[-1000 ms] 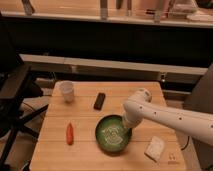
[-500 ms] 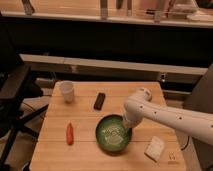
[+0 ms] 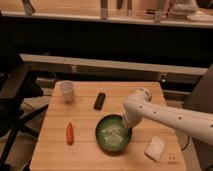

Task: Drag the ceramic bowl in a circle

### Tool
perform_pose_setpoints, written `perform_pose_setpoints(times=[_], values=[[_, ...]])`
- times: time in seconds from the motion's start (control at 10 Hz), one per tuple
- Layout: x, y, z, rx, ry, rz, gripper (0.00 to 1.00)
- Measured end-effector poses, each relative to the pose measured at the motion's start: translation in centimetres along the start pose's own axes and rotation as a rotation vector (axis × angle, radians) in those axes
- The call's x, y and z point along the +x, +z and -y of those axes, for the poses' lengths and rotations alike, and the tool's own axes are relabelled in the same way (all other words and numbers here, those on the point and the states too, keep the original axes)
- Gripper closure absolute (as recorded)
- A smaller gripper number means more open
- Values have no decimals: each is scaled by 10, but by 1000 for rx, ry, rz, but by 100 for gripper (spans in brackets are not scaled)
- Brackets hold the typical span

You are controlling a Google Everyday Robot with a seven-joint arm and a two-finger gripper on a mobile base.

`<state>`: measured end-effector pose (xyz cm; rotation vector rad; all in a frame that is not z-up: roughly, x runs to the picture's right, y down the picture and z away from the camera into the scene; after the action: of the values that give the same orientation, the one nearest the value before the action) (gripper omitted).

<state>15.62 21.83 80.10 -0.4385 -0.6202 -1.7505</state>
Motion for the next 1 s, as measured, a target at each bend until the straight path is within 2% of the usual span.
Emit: perform_pose_setpoints(times=[0.5,0.6,1.0], values=[[10,0,26,2,-29,-4,93],[11,0,24,0,-32,-6,89],[11,0,17,-6,-62,-5,88]])
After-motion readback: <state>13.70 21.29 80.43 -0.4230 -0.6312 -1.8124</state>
